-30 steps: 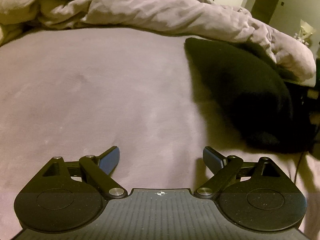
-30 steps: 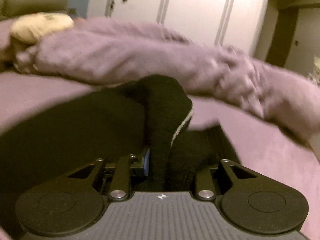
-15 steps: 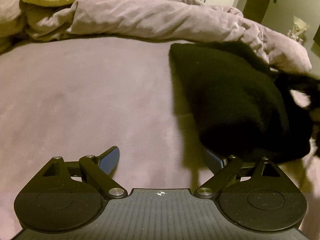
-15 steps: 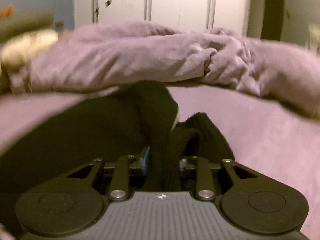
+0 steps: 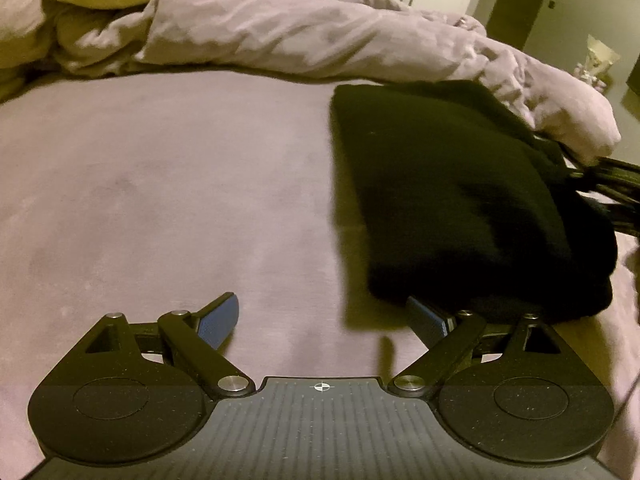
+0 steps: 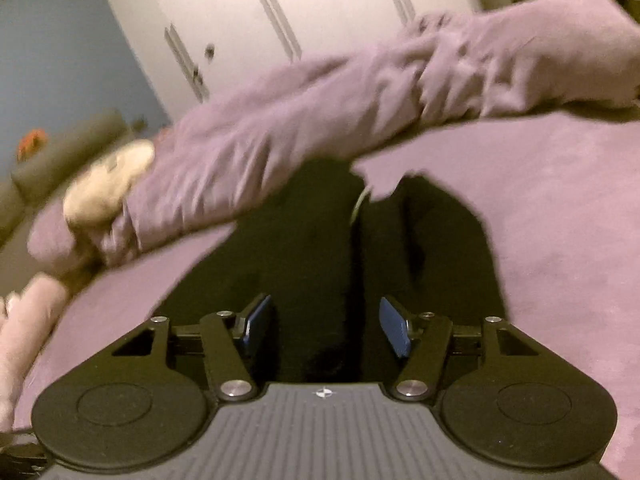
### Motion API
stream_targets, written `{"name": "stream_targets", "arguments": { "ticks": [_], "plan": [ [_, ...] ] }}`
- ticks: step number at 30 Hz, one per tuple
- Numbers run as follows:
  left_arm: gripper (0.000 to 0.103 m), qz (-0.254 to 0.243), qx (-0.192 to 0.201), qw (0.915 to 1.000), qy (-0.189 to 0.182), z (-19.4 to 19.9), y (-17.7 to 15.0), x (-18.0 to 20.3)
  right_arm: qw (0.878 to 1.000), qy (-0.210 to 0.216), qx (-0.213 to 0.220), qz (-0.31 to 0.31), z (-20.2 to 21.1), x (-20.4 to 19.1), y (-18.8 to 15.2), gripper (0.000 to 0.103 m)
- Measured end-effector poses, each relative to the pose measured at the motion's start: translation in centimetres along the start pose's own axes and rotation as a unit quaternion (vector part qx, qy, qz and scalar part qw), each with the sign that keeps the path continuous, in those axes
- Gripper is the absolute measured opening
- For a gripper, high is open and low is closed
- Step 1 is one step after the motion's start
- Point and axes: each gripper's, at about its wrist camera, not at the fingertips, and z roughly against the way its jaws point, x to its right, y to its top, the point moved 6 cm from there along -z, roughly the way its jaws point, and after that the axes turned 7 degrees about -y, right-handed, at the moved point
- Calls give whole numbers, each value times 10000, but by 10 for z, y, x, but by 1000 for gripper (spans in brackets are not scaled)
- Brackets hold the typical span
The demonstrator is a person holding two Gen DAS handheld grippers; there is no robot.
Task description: Fold small clothes
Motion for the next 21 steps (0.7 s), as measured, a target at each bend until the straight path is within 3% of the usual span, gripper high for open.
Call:
{"name": "stream_targets", "arguments": {
  "ticks": [2,5,10,12,13,15,17,21],
  "plan": [
    [95,-26,-4,10000,0,1,1,1,9992,216,-263,-202,-15,-3,-3,28],
    [95,-33,10,10000,-41,2,1,0,9987,357,-100,-362,-15,-7,1,29],
    [95,97,24,9999,92,0,5,-5,9933,692,-295,-873,-32,-3,6,55],
    [95,181,25,9998,84,1,8,-7,9917,707,-486,-955,-47,-1,7,47],
    [95,192,38,9998,89,1,10,-7,9923,634,-512,-938,-51,-1,7,29],
    [95,156,54,9998,67,3,15,-6,9943,383,-523,-850,-54,-1,8,21],
    [95,-7,92,9999,117,8,23,-1,9981,133,-293,-519,-41,-8,15,17],
    [97,-370,350,9987,83,23,39,13,9957,-425,707,427,18,-16,26,17]
  ]
}}
